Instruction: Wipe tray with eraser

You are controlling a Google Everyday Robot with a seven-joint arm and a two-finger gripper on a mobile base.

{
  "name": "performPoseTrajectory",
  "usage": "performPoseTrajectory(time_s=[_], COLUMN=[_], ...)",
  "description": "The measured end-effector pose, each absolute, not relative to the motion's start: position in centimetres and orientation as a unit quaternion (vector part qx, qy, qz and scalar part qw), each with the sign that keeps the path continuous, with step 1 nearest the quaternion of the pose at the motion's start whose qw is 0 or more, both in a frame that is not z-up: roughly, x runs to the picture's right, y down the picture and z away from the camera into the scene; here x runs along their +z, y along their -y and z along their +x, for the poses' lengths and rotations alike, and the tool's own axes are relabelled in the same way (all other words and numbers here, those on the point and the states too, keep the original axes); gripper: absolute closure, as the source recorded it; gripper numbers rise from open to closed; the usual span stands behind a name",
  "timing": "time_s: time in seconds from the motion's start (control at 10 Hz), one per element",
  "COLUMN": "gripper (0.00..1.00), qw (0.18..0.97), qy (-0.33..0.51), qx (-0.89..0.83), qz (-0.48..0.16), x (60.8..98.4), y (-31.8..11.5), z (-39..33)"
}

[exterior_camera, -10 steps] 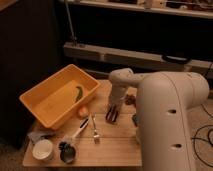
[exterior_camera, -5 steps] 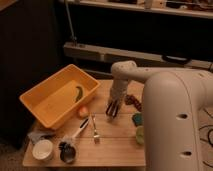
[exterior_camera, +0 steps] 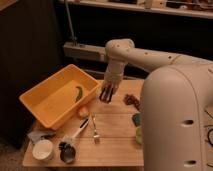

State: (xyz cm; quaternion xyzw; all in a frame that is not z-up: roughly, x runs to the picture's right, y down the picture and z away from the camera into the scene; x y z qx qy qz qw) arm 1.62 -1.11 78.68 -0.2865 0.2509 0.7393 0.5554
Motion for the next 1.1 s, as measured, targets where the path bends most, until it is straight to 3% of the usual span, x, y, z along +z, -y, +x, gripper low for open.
performPoseTrajectory(time_s=[0.5,1.1], gripper=[1.0,1.0], qw=[0.625,0.677], qy=[-0.212,-0.172], qx=[0.685,0.628], qz=[-0.307,-0.344], x=[78.3,81.8], y=[7.1,4.8], z=[-8.7,-16.6])
